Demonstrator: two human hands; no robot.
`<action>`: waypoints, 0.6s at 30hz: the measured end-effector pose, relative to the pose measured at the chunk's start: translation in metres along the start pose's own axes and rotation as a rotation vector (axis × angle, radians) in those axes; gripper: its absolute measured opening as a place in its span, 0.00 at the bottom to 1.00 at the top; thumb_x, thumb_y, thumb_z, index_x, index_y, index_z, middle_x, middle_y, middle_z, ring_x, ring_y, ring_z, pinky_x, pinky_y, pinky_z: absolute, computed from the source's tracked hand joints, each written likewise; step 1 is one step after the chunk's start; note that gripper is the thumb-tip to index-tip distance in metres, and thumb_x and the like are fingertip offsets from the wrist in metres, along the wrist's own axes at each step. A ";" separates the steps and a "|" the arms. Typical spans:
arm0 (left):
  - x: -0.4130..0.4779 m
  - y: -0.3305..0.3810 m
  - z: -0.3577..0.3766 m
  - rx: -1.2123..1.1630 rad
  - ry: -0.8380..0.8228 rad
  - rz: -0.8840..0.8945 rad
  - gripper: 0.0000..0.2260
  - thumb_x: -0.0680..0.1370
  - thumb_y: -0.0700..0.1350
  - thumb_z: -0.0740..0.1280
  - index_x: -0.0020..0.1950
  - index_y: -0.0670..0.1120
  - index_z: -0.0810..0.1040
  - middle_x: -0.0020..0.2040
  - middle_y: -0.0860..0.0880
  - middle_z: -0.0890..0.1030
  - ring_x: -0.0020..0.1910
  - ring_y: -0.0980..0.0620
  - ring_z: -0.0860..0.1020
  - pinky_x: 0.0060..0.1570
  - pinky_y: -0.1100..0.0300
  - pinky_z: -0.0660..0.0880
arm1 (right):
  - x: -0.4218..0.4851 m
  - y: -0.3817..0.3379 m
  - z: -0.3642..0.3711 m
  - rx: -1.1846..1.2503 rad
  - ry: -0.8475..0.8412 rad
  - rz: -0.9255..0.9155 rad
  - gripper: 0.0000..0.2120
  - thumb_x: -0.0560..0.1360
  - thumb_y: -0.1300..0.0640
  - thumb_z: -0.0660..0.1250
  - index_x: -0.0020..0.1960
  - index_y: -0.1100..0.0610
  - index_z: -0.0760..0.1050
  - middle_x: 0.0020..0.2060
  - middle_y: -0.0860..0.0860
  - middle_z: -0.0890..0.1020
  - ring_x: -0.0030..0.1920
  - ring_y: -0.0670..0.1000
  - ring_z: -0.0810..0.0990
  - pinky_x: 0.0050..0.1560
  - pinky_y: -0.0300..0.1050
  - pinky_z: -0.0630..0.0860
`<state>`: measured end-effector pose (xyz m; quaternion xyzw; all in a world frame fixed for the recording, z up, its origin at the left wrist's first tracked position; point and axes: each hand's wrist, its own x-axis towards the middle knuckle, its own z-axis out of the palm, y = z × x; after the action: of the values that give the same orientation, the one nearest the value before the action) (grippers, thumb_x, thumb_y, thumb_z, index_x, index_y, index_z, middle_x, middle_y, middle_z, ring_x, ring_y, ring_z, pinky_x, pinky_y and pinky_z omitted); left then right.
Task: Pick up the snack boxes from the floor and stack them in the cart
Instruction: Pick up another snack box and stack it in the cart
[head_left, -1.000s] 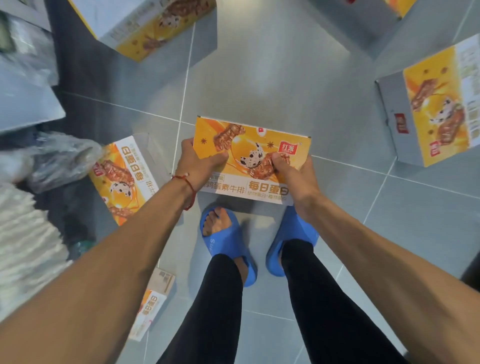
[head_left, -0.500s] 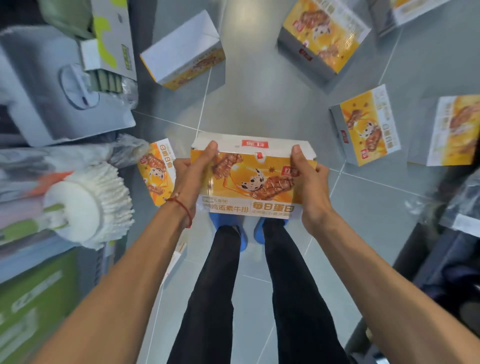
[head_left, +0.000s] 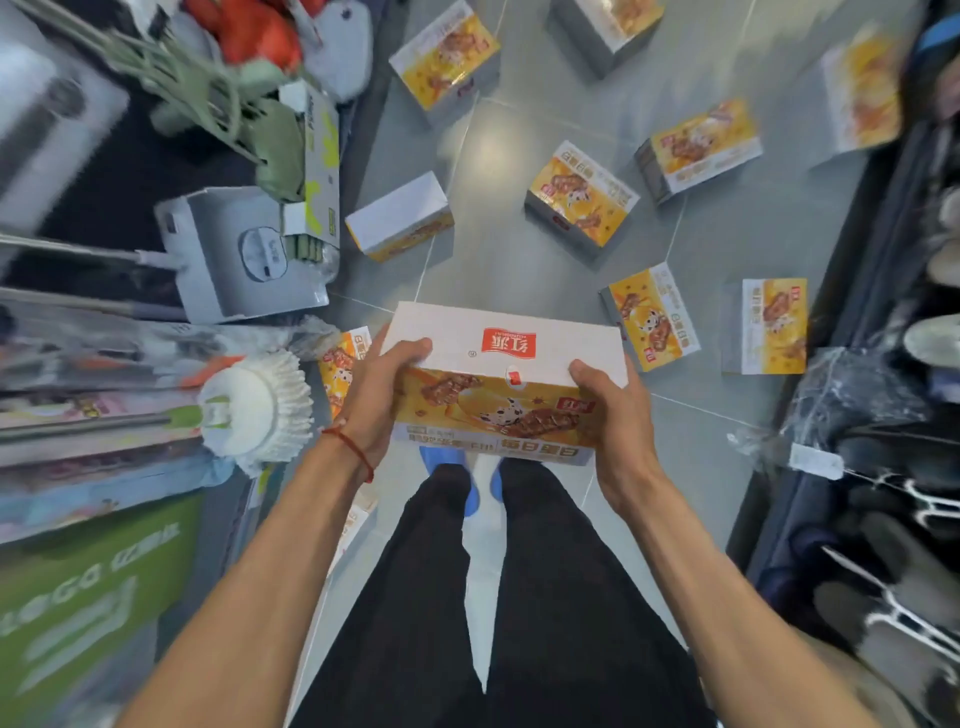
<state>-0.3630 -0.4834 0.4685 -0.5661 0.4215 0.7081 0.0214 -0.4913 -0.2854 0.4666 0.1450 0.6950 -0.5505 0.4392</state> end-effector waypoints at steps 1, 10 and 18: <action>-0.013 0.004 0.002 -0.003 -0.018 0.009 0.20 0.69 0.51 0.69 0.60 0.48 0.76 0.52 0.46 0.86 0.46 0.46 0.85 0.39 0.57 0.79 | -0.013 -0.004 -0.004 0.017 -0.003 -0.014 0.33 0.65 0.40 0.74 0.69 0.41 0.73 0.68 0.55 0.77 0.60 0.54 0.84 0.63 0.60 0.80; -0.107 0.038 0.010 -0.002 -0.117 0.056 0.21 0.75 0.46 0.69 0.68 0.52 0.72 0.55 0.49 0.83 0.49 0.51 0.83 0.38 0.54 0.79 | -0.104 -0.024 -0.026 0.163 0.006 -0.082 0.27 0.66 0.52 0.74 0.63 0.41 0.73 0.59 0.52 0.84 0.59 0.58 0.84 0.55 0.59 0.83; -0.133 0.052 0.002 0.096 -0.154 0.044 0.22 0.79 0.54 0.70 0.71 0.52 0.69 0.53 0.51 0.83 0.48 0.51 0.85 0.55 0.34 0.79 | -0.155 -0.016 -0.017 0.217 0.040 -0.223 0.34 0.69 0.54 0.72 0.73 0.42 0.68 0.61 0.51 0.84 0.58 0.56 0.85 0.56 0.56 0.83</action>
<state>-0.3434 -0.4556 0.6071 -0.4988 0.4644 0.7289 0.0651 -0.4220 -0.2322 0.5963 0.1245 0.6519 -0.6648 0.3430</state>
